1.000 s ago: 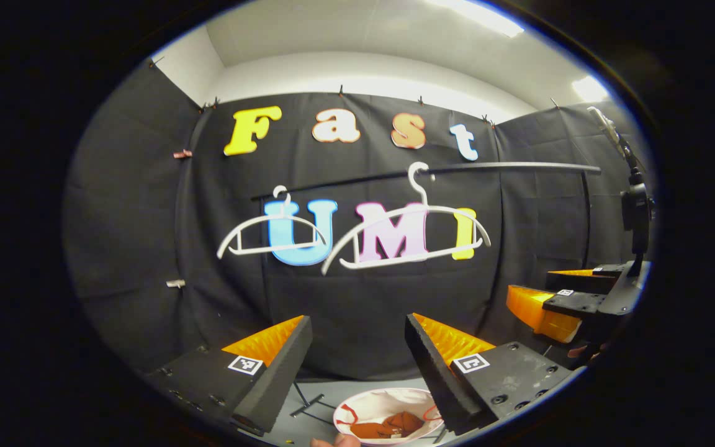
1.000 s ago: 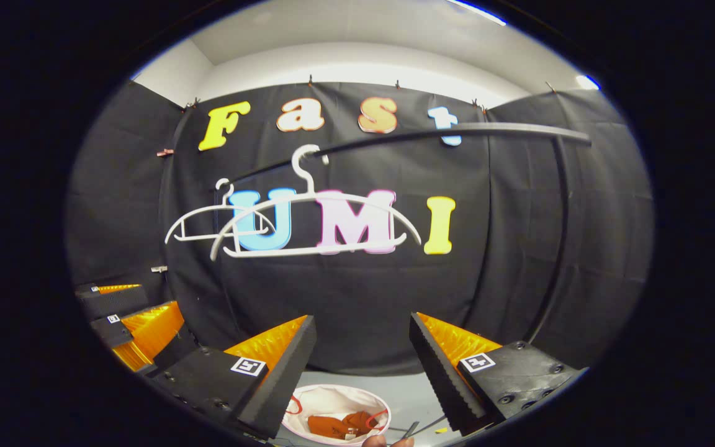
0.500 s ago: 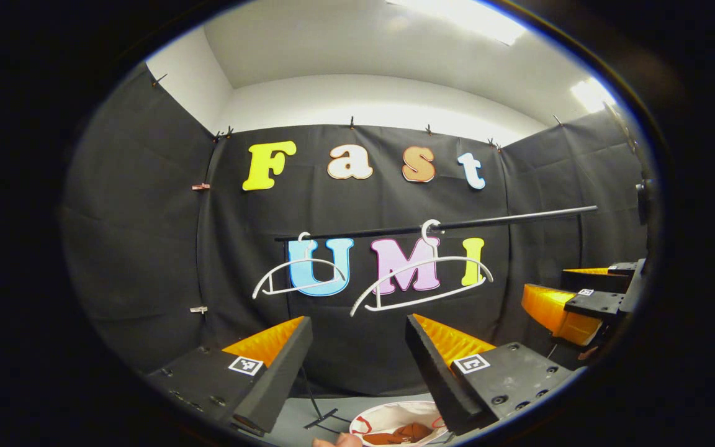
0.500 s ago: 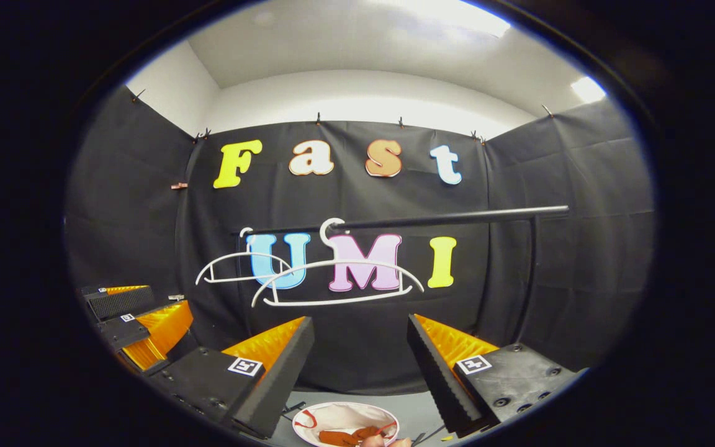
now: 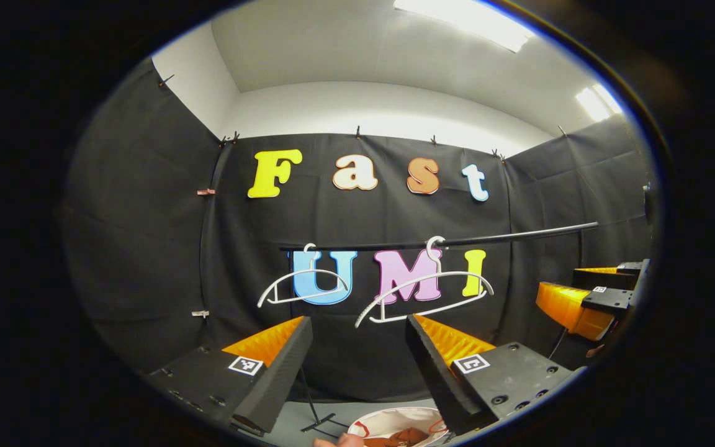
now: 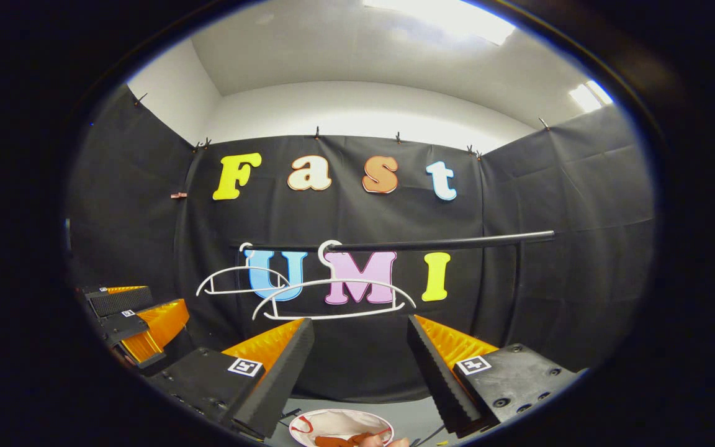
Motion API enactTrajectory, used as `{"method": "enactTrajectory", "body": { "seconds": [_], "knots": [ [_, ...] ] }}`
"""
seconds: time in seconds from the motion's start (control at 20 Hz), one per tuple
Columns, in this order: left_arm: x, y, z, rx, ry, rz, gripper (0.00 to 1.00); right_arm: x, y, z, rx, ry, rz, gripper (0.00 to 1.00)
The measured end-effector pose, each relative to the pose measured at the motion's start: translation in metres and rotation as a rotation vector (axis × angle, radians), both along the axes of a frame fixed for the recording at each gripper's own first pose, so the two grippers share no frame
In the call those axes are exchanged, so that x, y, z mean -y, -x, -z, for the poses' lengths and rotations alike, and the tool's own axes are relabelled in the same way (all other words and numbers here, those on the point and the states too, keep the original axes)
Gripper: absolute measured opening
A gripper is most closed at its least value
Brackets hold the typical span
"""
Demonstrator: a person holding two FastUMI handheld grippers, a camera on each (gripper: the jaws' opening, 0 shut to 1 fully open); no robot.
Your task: Grasp the clothes on the hanger with both hands and then place them into the laundry hamper below.
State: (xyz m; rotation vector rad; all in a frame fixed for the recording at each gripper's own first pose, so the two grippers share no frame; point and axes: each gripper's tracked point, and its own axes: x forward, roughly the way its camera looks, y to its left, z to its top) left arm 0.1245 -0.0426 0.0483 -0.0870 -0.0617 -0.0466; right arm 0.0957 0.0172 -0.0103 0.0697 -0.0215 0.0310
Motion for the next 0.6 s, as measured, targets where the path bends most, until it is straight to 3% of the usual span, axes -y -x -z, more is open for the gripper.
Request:
{"method": "enactTrajectory", "body": {
  "seconds": [0.6],
  "knots": [
    [0.005,0.013,-0.019,0.031,-0.007,0.01,0.96,0.003,0.004,-0.028,0.055,0.006,-0.022,0.97]
  ]
}}
